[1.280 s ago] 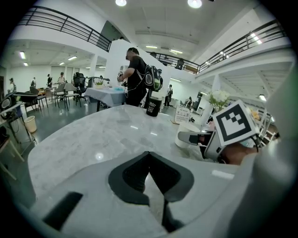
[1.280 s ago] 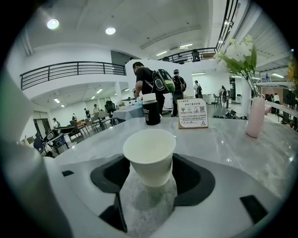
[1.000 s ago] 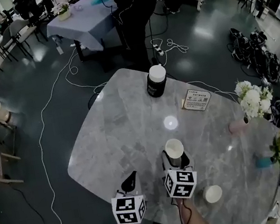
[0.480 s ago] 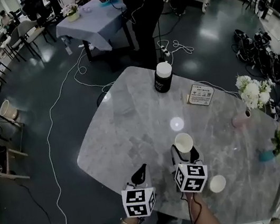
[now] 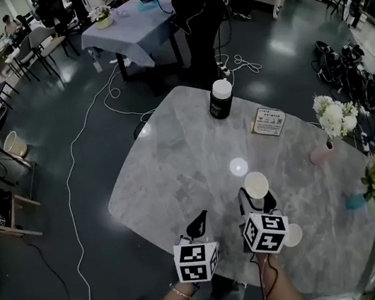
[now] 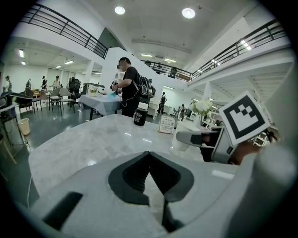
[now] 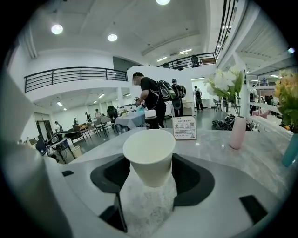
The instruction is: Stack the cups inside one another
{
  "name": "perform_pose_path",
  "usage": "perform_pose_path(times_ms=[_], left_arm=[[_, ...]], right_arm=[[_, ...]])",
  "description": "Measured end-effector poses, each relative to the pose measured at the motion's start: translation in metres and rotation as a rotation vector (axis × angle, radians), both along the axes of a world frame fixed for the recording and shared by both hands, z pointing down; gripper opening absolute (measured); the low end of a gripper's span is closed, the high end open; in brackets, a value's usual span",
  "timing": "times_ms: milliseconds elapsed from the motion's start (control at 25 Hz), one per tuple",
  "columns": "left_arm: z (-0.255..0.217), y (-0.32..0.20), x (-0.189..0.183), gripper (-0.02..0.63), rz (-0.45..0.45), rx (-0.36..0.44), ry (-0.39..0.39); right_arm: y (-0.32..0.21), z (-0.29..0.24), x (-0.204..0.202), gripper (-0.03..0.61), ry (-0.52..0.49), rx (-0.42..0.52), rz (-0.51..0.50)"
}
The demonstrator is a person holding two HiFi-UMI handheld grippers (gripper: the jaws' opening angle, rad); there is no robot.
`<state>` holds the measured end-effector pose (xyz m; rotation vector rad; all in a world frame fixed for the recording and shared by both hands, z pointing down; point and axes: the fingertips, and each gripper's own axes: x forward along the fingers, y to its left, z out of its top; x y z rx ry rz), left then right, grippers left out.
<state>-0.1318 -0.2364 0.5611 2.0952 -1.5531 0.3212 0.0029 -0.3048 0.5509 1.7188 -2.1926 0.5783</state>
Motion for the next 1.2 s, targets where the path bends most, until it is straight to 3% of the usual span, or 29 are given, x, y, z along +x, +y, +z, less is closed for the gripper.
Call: perform_pose_path(times_ms=[720,1200], left_arm=[[-0.019,0.017,0.049,0.0,0.027,0.016,0.058],[-0.03,0.036,0.078,0.0,0.062,0.03,0.058]], right_arm=[[0.034,-0.04,0.046,0.256,0.02,0.038,0.022],[0.066,-0.055,0.077,0.256,0.0,0.053,0.055]])
